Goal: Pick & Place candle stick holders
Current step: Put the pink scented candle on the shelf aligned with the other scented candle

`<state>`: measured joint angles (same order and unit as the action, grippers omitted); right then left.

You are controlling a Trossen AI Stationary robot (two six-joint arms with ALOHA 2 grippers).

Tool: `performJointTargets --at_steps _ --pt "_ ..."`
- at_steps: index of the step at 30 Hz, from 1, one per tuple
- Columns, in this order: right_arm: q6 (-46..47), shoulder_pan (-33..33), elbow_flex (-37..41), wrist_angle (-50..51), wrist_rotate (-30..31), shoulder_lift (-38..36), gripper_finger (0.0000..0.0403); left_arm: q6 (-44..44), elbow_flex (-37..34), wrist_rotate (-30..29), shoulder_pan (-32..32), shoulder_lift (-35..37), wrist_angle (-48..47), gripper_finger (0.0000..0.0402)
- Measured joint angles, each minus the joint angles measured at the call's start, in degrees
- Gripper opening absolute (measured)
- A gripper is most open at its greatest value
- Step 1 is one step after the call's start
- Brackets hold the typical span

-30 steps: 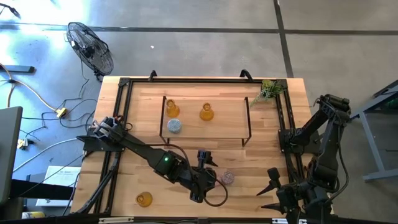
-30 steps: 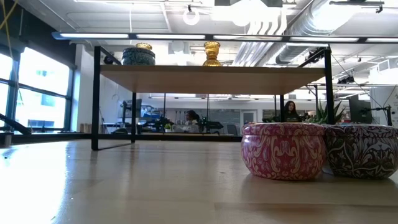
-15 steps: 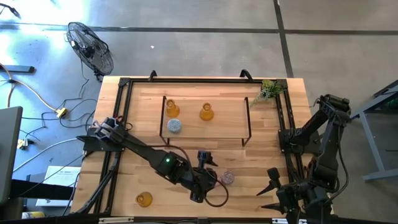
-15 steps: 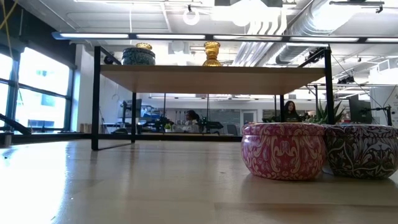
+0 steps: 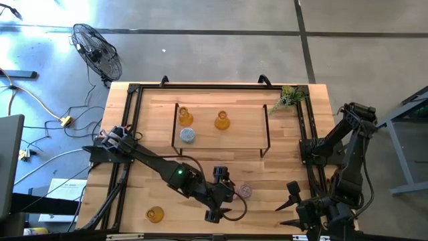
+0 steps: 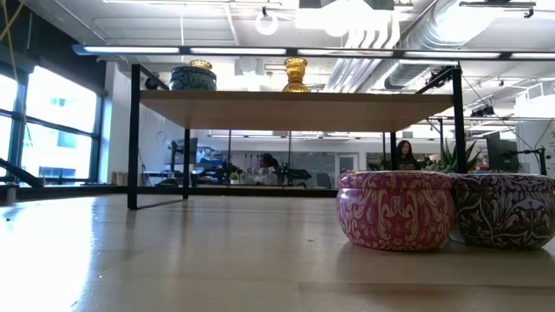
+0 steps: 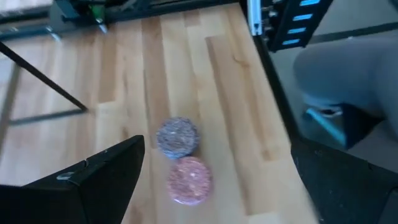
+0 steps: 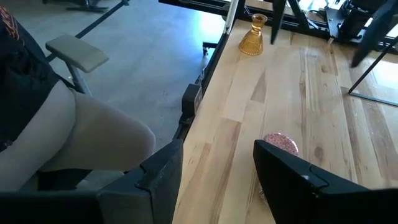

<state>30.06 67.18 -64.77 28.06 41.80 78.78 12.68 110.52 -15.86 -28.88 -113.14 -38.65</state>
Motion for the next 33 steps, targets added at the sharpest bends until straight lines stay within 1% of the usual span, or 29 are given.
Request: performJointTargets --at_steps 5,8,10,13,16,18,20,22,25,29,33 --pt "0.00 0.00 0.00 0.01 0.03 0.00 0.0194 7.42 0.00 4.96 0.02 0.00 -0.21 0.0397" --pt "0.00 0.00 0.00 0.01 0.05 0.00 0.0194 10.09 0.00 4.86 0.02 0.00 -1.94 0.0397" --pt "-0.02 0.00 0.00 0.01 0.42 0.00 0.0194 11.60 0.00 3.41 0.10 0.00 -3.15 0.0397" --pt "-0.31 0.00 0.00 0.00 1.59 0.00 0.0194 15.97 0.00 3.07 1.49 -0.45 -5.21 0.0397" --pt "-0.33 -0.02 0.00 0.01 2.35 0.02 0.0194 17.79 0.04 3.12 3.37 -2.02 -6.76 0.0397" --pt "-0.35 0.00 0.00 0.00 2.63 0.02 0.0194 18.31 0.04 4.03 4.66 -3.48 -6.43 0.0397" --pt "-0.23 -0.01 0.00 0.04 2.64 0.02 0.0194 19.11 0.04 6.77 5.88 -4.85 -6.91 0.0397" --pt "-0.15 -0.02 0.00 0.11 2.63 0.02 0.0194 19.28 0.04 10.19 6.96 -6.22 -6.81 0.0397" --pt "-0.11 -0.02 0.00 0.21 2.62 0.02 0.0194 17.11 0.02 12.68 8.03 -7.47 -7.34 0.0397" --pt "-0.09 -0.02 0.00 0.41 2.62 0.02 0.0194 10.88 0.03 12.50 8.55 -7.78 -8.18 0.0397" --pt "-0.07 -0.02 0.00 0.41 2.62 0.02 0.0194 6.56 0.04 10.48 8.74 -7.78 -7.96 0.0397"
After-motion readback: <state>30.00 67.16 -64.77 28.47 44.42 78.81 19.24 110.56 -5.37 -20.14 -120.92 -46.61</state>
